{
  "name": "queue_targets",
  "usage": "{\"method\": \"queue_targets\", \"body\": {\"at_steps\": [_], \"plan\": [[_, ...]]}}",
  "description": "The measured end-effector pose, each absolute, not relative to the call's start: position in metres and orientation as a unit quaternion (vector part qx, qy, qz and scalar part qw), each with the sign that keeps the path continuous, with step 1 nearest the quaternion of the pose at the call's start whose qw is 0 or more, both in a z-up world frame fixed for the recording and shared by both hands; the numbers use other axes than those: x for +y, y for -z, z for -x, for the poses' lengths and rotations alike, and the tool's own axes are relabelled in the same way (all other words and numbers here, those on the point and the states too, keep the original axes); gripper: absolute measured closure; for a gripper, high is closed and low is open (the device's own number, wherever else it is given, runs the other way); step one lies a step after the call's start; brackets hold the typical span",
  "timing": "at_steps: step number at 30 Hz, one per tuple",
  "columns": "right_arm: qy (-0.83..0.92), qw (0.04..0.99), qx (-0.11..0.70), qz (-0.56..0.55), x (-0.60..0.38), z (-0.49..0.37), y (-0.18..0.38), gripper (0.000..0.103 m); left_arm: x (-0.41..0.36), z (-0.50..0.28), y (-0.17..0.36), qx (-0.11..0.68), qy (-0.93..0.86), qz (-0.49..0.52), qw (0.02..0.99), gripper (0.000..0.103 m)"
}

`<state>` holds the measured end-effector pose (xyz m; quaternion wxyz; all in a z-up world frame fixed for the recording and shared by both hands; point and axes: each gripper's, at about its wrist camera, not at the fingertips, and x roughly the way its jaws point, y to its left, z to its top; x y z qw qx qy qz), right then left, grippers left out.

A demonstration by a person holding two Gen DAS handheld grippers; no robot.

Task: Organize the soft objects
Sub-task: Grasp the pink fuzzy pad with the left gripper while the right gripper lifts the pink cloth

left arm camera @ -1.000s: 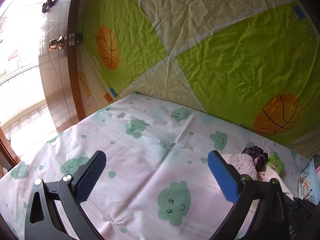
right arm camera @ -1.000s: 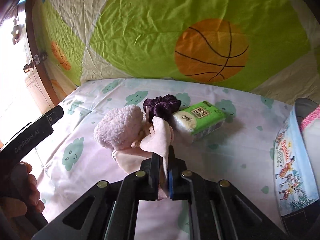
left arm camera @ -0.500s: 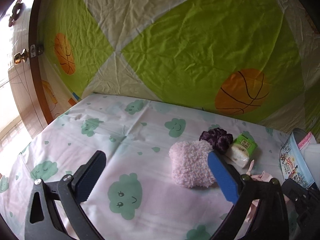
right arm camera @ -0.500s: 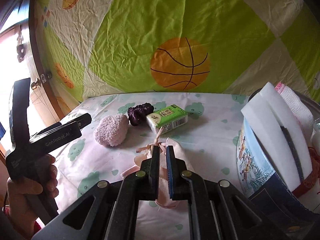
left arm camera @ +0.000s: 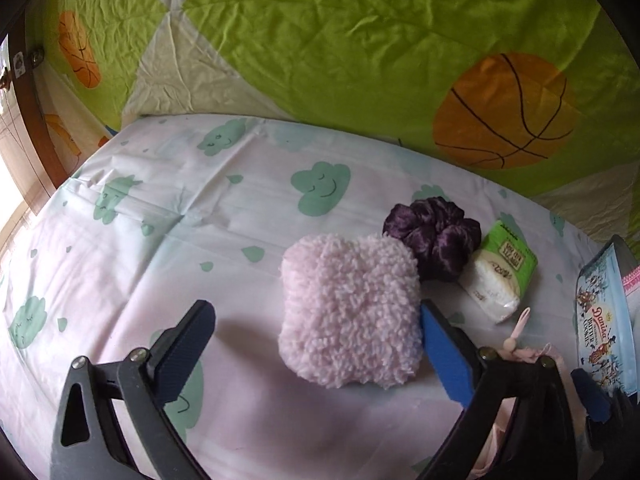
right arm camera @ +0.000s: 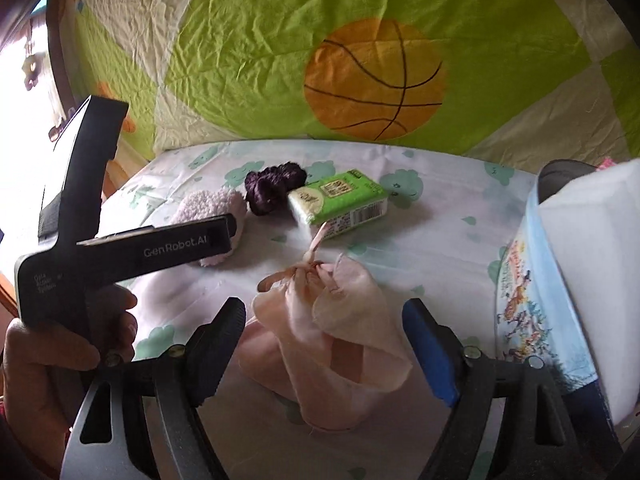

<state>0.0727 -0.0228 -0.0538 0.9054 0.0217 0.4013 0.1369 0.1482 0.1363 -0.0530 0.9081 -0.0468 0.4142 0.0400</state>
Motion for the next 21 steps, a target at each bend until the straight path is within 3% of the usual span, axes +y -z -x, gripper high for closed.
{"method": "queue_targets", "body": {"at_steps": [2,4,5,7,9,21], "plan": [[-0.148,0.895,0.421,-0.008,-0.015,-0.076,0.061,0.032,0.142,-0.15,0.058,0.426,-0.027,0.066,0.902,0.018],[-0.142,0.891,0.432,0.001,-0.012,-0.077,0.064,0.049,0.142,-0.149,0.058,0.424,-0.022,0.071,0.903,0.048],[-0.14,0.891,0.431,0.003,-0.013,-0.076,0.064,0.055,0.141,-0.148,0.057,0.421,-0.016,0.07,0.904,0.056],[-0.128,0.894,0.429,0.016,-0.015,-0.074,0.062,0.087,0.137,-0.146,0.056,0.415,0.011,0.071,0.907,0.069],[-0.138,0.893,0.428,0.004,-0.02,-0.072,0.062,0.094,0.134,-0.145,0.055,0.414,0.031,0.072,0.907,0.077],[-0.136,0.95,0.275,-0.065,-0.046,-0.032,0.019,0.094,0.148,-0.096,0.016,0.251,-0.009,0.081,0.965,0.077]]}}
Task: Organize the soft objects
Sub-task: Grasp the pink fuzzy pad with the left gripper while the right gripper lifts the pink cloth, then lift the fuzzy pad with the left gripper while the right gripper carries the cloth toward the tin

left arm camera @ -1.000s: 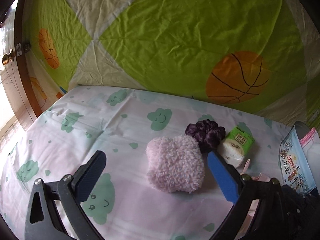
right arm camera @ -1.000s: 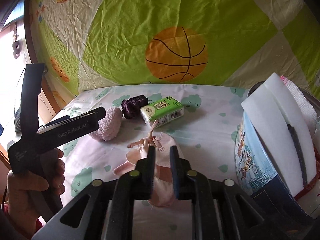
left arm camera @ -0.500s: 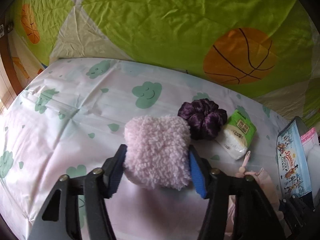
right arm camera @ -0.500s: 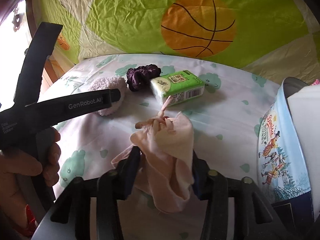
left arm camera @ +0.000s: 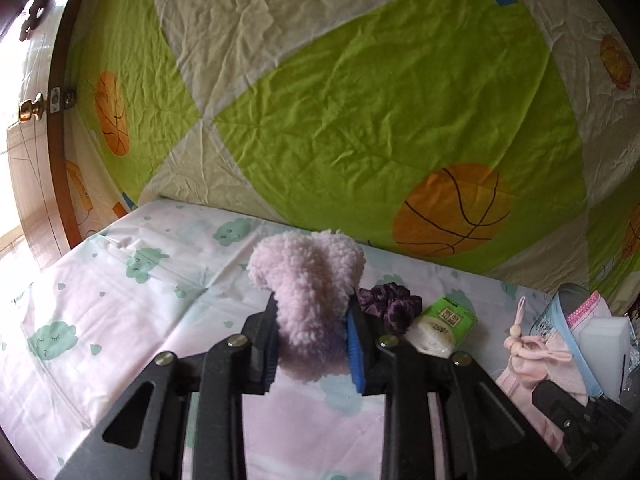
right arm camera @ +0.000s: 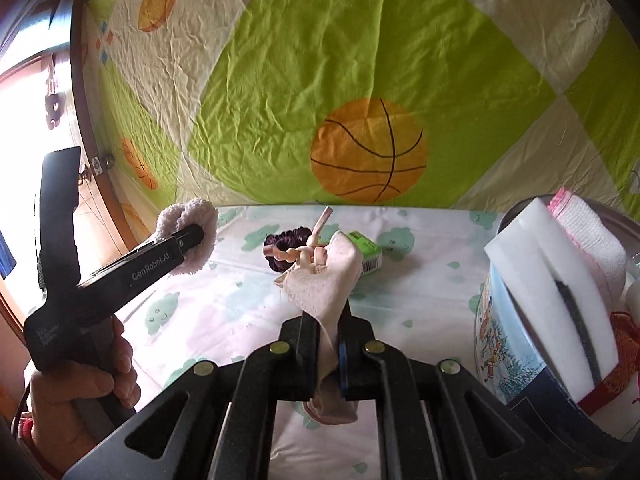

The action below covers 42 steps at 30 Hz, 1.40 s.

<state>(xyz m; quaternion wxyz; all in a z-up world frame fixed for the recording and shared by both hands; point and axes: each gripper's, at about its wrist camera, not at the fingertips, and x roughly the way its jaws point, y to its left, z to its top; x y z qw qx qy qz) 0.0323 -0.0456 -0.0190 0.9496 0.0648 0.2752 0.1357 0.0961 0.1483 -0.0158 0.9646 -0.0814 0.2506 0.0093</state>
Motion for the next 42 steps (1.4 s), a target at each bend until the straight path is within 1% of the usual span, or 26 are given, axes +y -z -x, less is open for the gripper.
{"method": "queue_targets", "body": {"at_steps": [3,9,24,42], "plan": [[-0.138,0.958,0.246,-0.06,-0.043,-0.024,0.01,0.094,0.144,-0.086,0.011,0.232,-0.02,0.076,0.97,0.077],[-0.12,0.971,0.198,-0.053,-0.048,-0.007,-0.004,0.094,0.132,-0.078,0.013,0.221,-0.027,0.065,0.973,0.077],[-0.096,0.984,0.147,-0.005,-0.056,0.026,-0.015,0.094,0.112,-0.051,0.012,0.204,-0.036,0.056,0.977,0.077],[-0.084,0.991,0.104,0.016,-0.072,0.056,-0.025,0.094,0.096,-0.032,0.01,0.182,-0.041,0.043,0.981,0.077]]}}
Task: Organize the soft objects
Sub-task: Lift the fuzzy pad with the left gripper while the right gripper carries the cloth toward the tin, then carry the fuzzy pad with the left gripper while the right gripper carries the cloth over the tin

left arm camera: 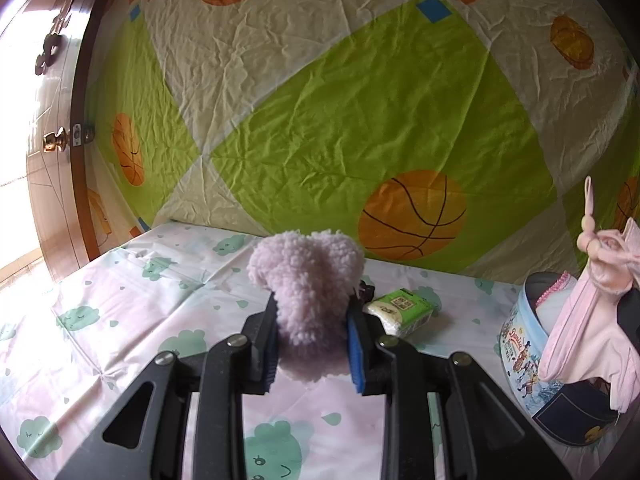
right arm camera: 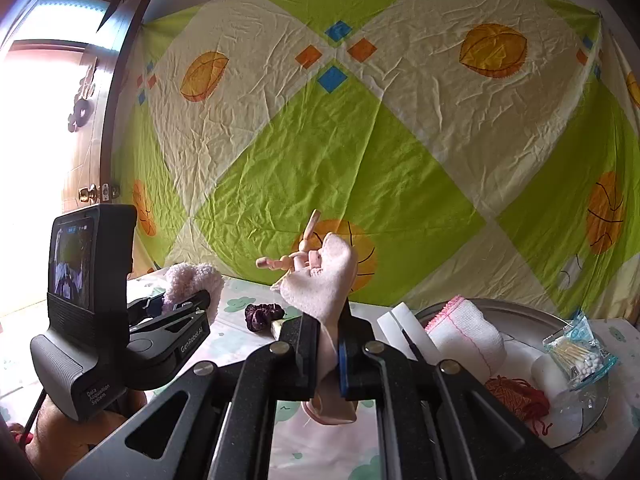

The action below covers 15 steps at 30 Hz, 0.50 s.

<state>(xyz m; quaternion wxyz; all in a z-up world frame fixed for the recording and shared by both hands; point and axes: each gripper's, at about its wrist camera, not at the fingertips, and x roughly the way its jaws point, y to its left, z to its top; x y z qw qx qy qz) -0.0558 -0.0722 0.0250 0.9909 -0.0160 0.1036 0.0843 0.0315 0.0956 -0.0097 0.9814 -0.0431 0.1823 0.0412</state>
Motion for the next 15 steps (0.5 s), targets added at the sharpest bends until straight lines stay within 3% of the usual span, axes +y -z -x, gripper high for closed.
{"method": "queue_targets", "body": {"at_steps": [15], "plan": [[-0.076,0.994,0.076,0.021,-0.083,0.073,-0.031,0.094,0.091,-0.024,0.008,0.176,-0.043,0.045,0.982,0.077]]}}
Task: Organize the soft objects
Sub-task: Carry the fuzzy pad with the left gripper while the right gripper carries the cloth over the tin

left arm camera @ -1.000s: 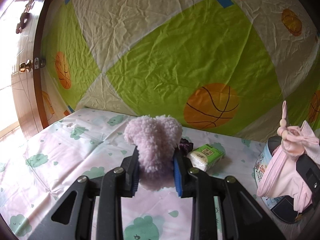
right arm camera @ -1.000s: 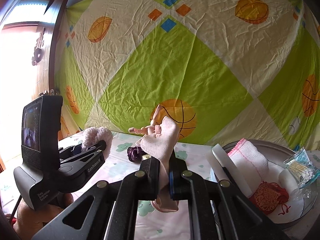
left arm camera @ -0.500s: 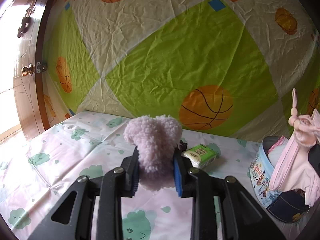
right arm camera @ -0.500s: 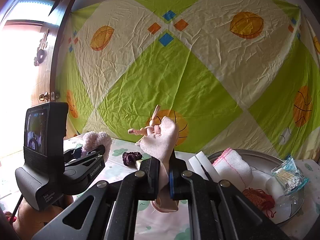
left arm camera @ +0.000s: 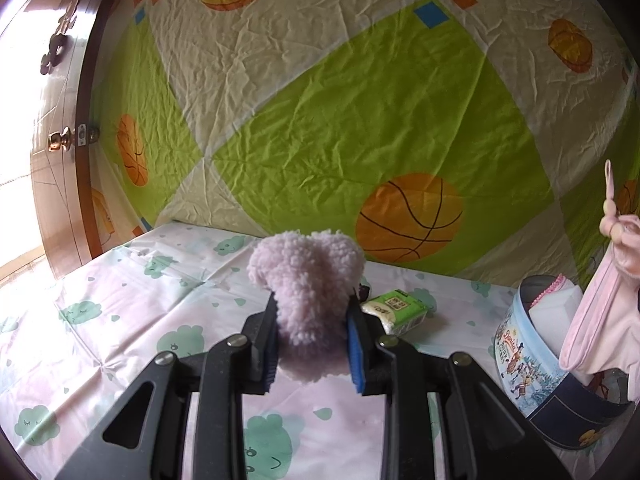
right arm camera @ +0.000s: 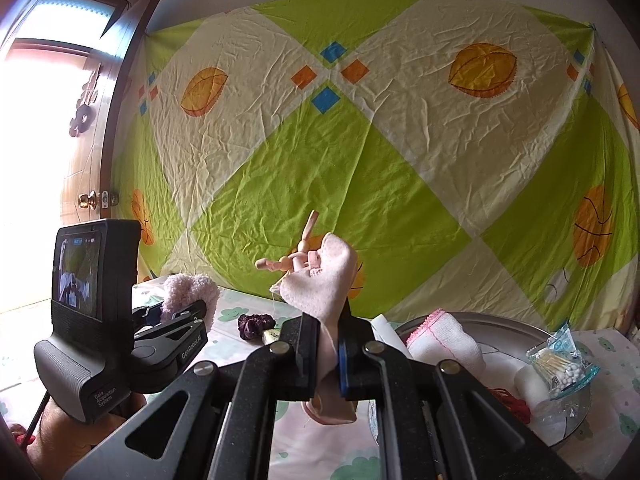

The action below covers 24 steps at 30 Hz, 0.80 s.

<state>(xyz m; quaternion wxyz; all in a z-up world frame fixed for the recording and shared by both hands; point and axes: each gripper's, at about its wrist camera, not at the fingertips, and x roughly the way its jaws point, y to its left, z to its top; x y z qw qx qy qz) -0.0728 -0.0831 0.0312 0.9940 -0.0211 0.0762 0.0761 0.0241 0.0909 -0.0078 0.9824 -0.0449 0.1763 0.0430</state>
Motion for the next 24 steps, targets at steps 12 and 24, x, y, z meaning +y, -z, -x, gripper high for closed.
{"method": "queue_targets", "body": {"at_steps": [12,24], "plan": [[-0.057,0.997,0.057,0.012,-0.107,0.082,-0.039,0.094,0.076,-0.018,0.007,0.172,-0.036,0.047,0.983,0.077],[-0.039,0.998,0.042,0.005,-0.13,0.089,-0.045,0.094,0.055,-0.012,0.004,0.165,-0.022,0.041,0.985,0.077]]}}
